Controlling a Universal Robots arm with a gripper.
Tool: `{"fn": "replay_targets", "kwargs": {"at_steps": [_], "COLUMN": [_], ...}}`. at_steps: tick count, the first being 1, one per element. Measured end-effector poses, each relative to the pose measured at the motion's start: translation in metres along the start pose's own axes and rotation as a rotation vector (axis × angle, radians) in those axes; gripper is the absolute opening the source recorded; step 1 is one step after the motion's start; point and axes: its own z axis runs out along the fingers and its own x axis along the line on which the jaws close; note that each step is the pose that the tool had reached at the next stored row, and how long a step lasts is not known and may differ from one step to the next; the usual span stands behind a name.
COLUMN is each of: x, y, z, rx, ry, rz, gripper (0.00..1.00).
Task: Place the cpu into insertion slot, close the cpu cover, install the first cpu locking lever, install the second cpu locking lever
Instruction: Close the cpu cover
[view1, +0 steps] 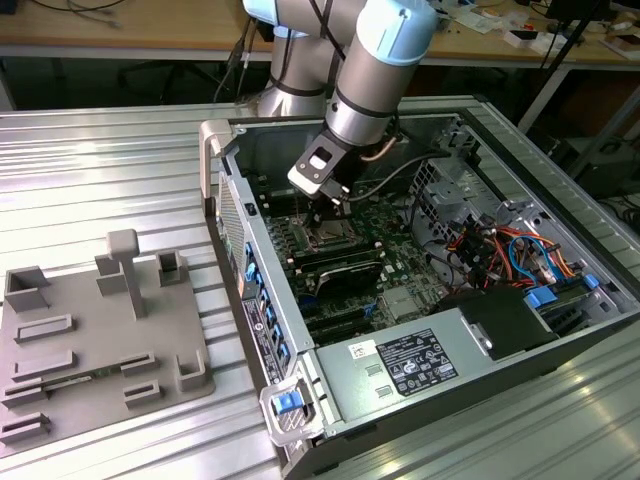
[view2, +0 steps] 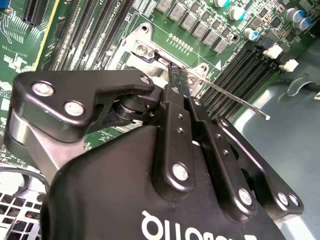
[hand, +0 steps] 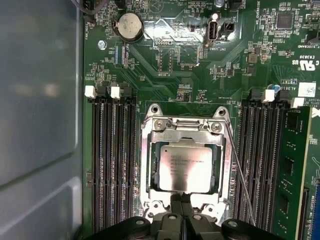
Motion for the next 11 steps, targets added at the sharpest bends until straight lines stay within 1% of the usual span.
{"fn": "replay_targets", "kwargs": {"at_steps": [2,4,5,7,11], "x": [-0.0002,-0.0005,-0.0006,-0.0008,-0.0008], "y": [0.0040,0.0113,0.0130,0.0153,0.0168], "z": [-0.0002,-0.0005,-0.0006,-0.0008,-0.0009], "rx": [0.0000,0.0000,0.0001,0.0000,0.0000], "ry": [0.0001,0.0000,-0.0001,-0.0002,-0.0002], "rz": [0.000,-0.001,-0.001,-0.002,-0.003], "gripper": [0.11,0.11,0.11,0.11,0.11]}}
